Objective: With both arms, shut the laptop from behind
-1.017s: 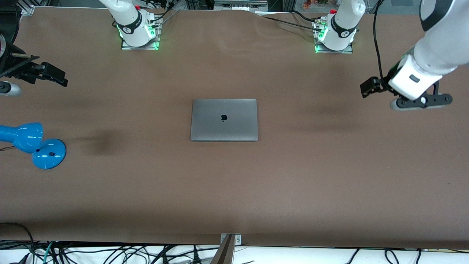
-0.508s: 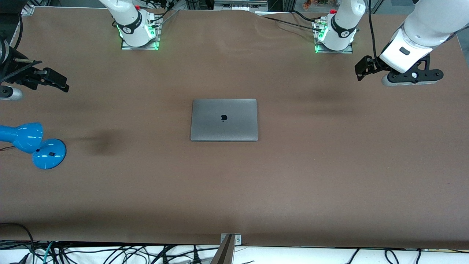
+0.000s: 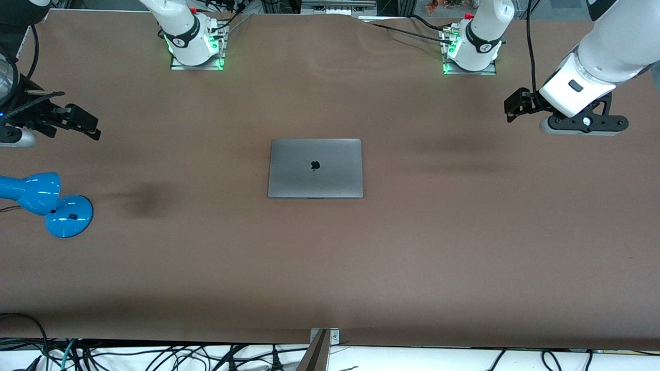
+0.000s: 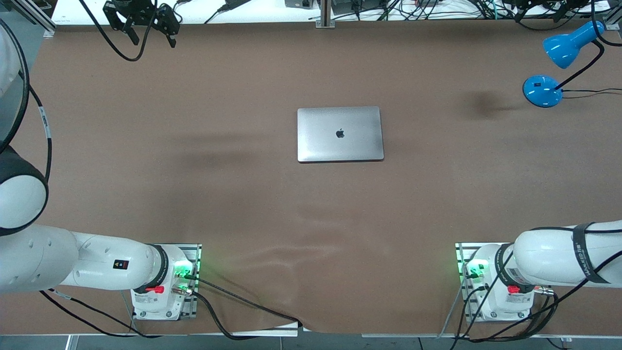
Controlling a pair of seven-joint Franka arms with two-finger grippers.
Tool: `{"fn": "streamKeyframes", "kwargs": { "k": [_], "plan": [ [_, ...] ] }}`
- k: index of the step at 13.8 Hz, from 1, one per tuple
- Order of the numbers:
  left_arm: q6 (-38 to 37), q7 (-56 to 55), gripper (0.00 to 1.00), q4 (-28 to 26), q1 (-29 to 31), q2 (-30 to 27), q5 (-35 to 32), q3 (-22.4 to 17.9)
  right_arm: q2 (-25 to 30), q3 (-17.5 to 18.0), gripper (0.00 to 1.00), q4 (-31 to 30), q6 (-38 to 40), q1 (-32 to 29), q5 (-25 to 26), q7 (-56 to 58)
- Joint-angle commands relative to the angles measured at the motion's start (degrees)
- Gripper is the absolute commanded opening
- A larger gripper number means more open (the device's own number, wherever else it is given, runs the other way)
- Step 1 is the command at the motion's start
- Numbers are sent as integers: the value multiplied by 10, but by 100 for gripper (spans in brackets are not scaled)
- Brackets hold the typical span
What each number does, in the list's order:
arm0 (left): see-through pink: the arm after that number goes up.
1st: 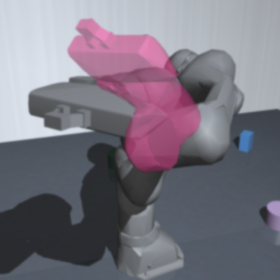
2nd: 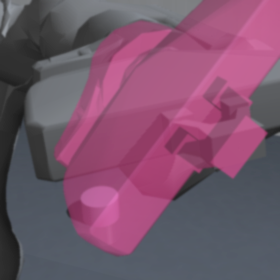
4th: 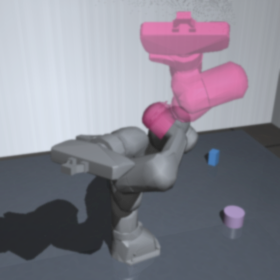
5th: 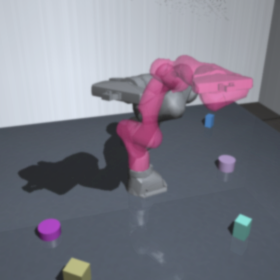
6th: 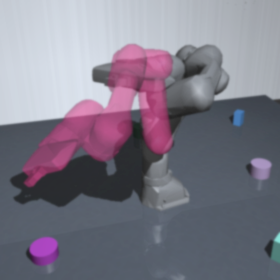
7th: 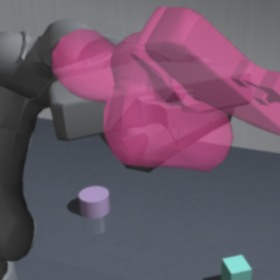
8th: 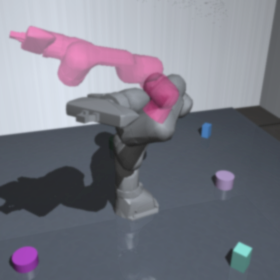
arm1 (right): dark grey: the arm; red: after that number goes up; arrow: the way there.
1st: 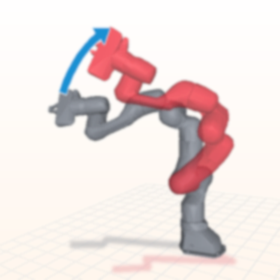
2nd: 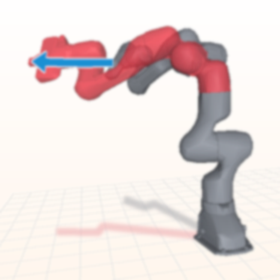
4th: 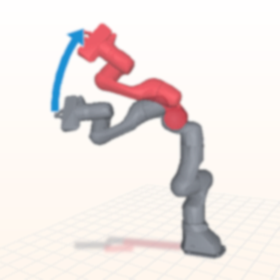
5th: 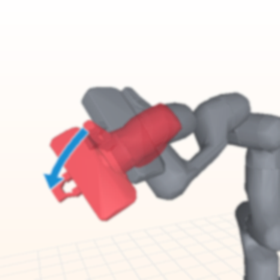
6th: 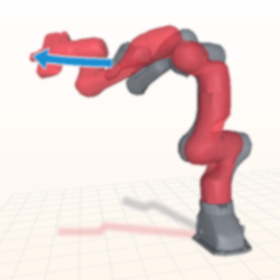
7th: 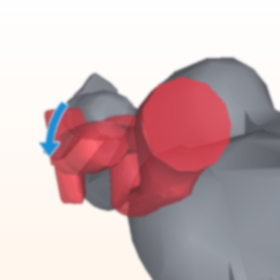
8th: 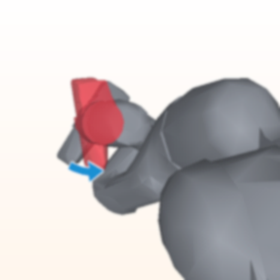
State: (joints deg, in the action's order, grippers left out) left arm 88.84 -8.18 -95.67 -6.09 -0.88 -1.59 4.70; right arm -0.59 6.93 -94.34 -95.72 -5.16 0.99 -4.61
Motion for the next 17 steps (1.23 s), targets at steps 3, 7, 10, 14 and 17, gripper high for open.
{"fn": "streamKeyframes", "kwargs": {
  "k": [3, 7, 10, 14, 17],
  "plan": [
    [-16, 24, 100, 60, -4, 26, 8, -5, 8, 12, 100, -5, -4, -5, 1, -47],
    [-17, 21, 100, 81, -11, 26, 5, -5, 8, 12, 100, -4, -1, -5, 1, -47],
    [-16, 18, 100, 85, -9, 32, 5, -5, 9, 12, 100, -3, 3, -5, 0, -46],
    [-17, 19, 100, 92, 0, 36, 7, -5, 9, 19, 100, -2, 4, -5, 0, -46],
    [-17, 20, 100, 94, 5, 36, 10, -5, 9, 25, 100, -2, 5, -6, 0, -46]
  ]
}}
